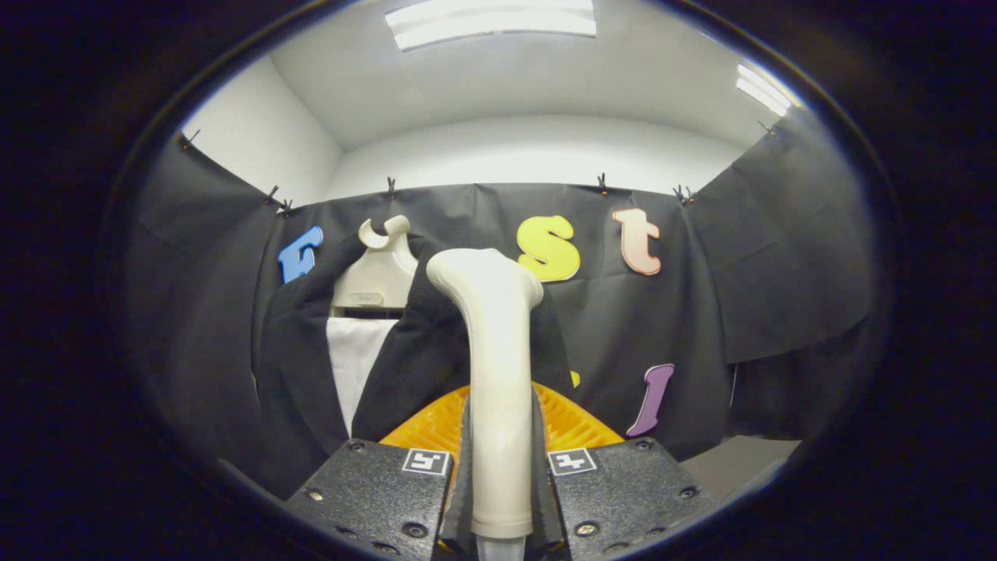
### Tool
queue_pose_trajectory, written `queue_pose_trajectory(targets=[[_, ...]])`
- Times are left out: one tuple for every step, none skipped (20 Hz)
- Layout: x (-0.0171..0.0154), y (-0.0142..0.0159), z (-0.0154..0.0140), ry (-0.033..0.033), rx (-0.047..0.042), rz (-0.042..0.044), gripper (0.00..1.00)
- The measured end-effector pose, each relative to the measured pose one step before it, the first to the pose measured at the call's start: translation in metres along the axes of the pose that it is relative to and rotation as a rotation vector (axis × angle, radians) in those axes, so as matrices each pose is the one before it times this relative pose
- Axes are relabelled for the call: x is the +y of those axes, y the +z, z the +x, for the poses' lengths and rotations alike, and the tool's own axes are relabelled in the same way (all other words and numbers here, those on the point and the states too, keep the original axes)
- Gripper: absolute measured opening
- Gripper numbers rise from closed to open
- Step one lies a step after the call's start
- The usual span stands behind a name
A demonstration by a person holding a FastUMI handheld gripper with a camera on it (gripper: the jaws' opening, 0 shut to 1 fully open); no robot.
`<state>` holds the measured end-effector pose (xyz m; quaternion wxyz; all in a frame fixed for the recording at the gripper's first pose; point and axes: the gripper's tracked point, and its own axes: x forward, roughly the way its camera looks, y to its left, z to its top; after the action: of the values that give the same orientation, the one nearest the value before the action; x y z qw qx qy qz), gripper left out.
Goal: Iron the clothes twice with a garment steamer, once on the left side and once on the right side.
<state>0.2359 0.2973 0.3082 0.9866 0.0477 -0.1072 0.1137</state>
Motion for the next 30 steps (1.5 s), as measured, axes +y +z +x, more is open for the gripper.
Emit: queue_pose_trajectory(targets=[[0.00018, -0.00228, -0.00068, -0.00018, 0.00626, -0.00451, 0.33], [0.00105, -0.00233, -0.00083, 0.00010, 0.00289, -0.00936, 0.33], [0.00098, -0.00180, -0.00061, 0.00065, 0.00255, -0.01188, 0.33], [0.00076, -0.00296, -0.00138, 0.00015, 0.00320, -0.00906, 0.33], [0.00120, -0.00391, -0.00099, 0.00001, 0.00706, -0.00711, 0.33], [-0.00098, -0.00497, -0.00167, -0.00260, 0.01321, -0.00900, 0.33], [-0.00077, -0.00524, -0.00245, -0.00266, 0.01397, -0.00602, 0.33], [0.00029, -0.00443, -0.00355, 0.00166, 0.00767, -0.00275, 0.33], [0.00082, -0.00523, -0.00342, 0.00386, 0.00811, -0.00703, 0.33], [0.00087, -0.00671, -0.00398, 0.00049, 0.00803, -0.01128, 0.33], [-0.00013, -0.00759, -0.00385, 0.00018, 0.01127, -0.01142, 0.33], [-0.00016, -0.00656, -0.00296, -0.00250, 0.00940, -0.01000, 0.33], [-0.00038, -0.00610, -0.00287, -0.00611, 0.00842, -0.00853, 0.33], [0.00022, -0.00573, -0.00313, -0.00345, 0.00981, -0.00939, 0.33], [0.00042, -0.00400, -0.00309, -0.00195, 0.00503, -0.00418, 0.33], [-0.00012, -0.00452, -0.00378, 0.00045, 0.00703, -0.00427, 0.33], [0.00102, -0.00396, -0.00259, 0.00206, 0.00439, -0.00201, 0.33], [0.00026, -0.00506, -0.00279, 0.00073, 0.00862, -0.00205, 0.33], [0.00022, -0.00521, -0.00381, -0.00126, 0.00880, 0.00187, 0.33], [-0.00098, -0.00632, -0.00347, -0.00272, 0.01365, 0.00466, 0.33], [-0.00046, -0.00617, -0.00328, -0.00181, 0.01504, 0.01137, 0.33], [-0.00030, -0.00778, -0.00265, 0.00020, 0.01452, 0.00758, 0.33], [0.00017, -0.00723, -0.00209, 0.00003, 0.01409, 0.00436, 0.33], [0.00018, -0.00749, -0.00174, -0.00078, 0.01322, 0.00198, 0.33], [0.00040, -0.00707, -0.00185, -0.00027, 0.01165, 0.00083, 0.33], [0.00058, -0.00605, -0.00171, 0.00016, 0.00759, -0.00041, 0.33], [0.00064, -0.00550, -0.00131, -0.00104, 0.00744, -0.00320, 0.33], [0.00069, -0.00607, -0.00128, -0.00142, 0.00814, -0.00361, 0.33], [0.00113, -0.00456, -0.00102, -0.00050, 0.00518, -0.00254, 0.33], [0.00090, -0.00612, -0.00097, -0.00168, 0.00772, -0.00432, 0.33]])
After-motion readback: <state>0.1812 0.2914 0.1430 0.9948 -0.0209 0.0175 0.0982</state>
